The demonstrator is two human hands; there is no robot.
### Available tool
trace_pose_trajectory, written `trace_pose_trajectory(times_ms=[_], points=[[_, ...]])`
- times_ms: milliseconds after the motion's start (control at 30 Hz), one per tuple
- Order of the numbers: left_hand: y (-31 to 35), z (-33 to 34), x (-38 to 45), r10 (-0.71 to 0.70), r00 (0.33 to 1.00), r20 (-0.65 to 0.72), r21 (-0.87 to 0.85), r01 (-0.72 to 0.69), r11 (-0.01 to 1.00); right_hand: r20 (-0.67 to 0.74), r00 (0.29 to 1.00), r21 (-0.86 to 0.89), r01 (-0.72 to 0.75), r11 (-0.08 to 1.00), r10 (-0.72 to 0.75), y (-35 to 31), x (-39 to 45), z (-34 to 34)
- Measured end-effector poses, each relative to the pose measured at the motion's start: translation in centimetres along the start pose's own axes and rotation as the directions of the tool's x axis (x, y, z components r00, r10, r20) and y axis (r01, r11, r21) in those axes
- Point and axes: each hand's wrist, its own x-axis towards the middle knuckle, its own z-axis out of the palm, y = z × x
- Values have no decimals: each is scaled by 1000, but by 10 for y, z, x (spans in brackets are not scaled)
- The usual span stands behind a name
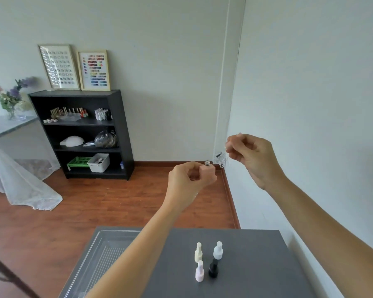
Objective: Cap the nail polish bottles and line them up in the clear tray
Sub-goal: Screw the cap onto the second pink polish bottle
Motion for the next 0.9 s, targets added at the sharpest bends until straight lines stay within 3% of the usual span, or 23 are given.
trace_pose_trajectory(times_ms=[133,267,900], points=[[16,-5,6,45,999,-12,-17,-45,999,70,978,-156,208,966,-199,-25,10,12],[22,-8,7,55,998,-19,2,-55,999,125,957,-238,285,928,-262,-38,15,22],[30,-9,5,61,998,-20,14,-60,998,281,947,-402,263,877,-155,-29,9,30]])
